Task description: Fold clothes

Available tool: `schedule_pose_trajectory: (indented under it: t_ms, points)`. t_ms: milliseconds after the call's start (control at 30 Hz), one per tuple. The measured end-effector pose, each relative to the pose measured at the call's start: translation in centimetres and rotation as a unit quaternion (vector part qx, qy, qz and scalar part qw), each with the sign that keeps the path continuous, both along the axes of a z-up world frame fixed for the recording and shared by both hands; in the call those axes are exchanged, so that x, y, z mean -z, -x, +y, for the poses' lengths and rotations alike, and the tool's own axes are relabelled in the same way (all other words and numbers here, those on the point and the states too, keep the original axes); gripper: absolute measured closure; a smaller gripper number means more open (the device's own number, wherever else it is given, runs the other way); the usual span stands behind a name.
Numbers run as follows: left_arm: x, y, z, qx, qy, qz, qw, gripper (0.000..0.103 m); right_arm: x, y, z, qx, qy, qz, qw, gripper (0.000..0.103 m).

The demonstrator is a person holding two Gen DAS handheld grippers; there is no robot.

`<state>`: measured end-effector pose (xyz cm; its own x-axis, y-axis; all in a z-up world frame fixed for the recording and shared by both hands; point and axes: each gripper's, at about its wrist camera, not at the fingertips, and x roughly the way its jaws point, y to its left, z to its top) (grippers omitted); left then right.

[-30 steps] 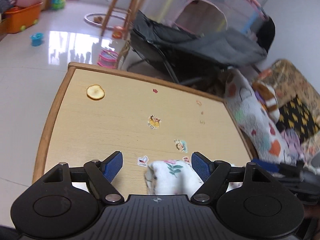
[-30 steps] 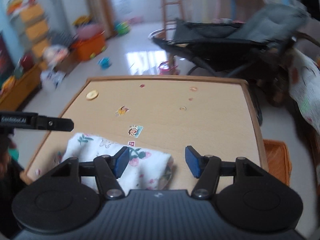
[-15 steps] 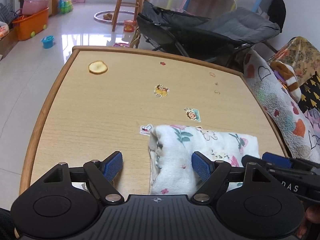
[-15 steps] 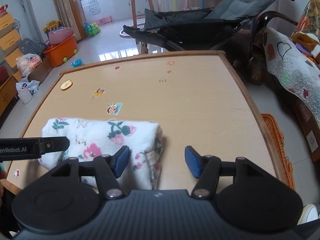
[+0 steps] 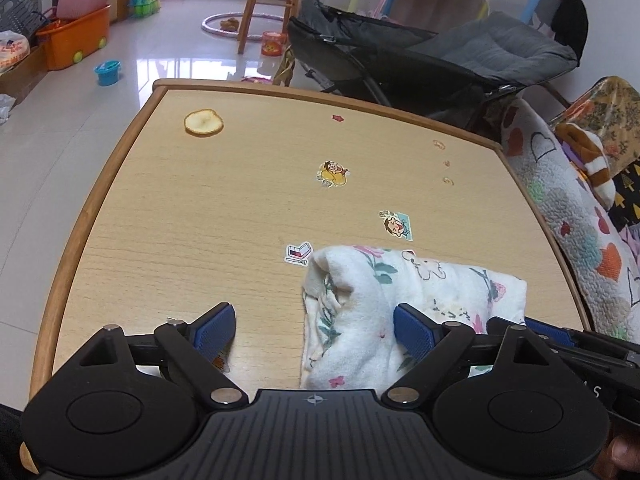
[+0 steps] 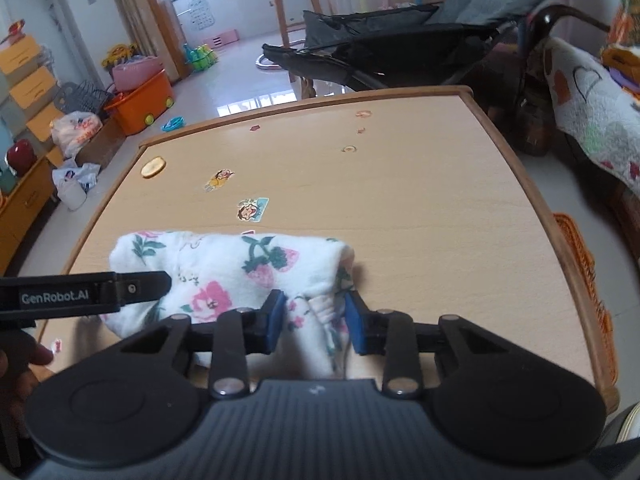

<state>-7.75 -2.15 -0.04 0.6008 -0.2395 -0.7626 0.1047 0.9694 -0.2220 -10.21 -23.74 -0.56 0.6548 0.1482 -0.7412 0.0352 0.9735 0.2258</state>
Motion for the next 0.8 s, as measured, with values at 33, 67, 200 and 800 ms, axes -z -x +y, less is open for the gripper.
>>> schedule_pose_trajectory:
  t_ms: [33,67,200,800]
  points:
    - [0.0,0.0,-0.1,-0.001,-0.001,0.002,1.0,0.015,0.0,0.0,-0.1,0.001,-0.004,0.001,1.0,0.07]
    - [0.0,-0.1,-0.2,-0.002,-0.003,0.004,1.0,0.015,0.1,0.0,-0.2,0.003,-0.008,0.002,1.0,0.07]
    - [0.0,0.0,-0.7,0.004,-0.012,-0.001,0.9999,0.015,0.2,0.1,-0.5,0.015,-0.023,0.004,1.0,0.07]
    - [-0.2,0.6,-1.0,0.043,0.059,-0.011,0.9973,0.076,-0.6,0.4,0.3,0.0,-0.018,-0.005,1.0,0.091]
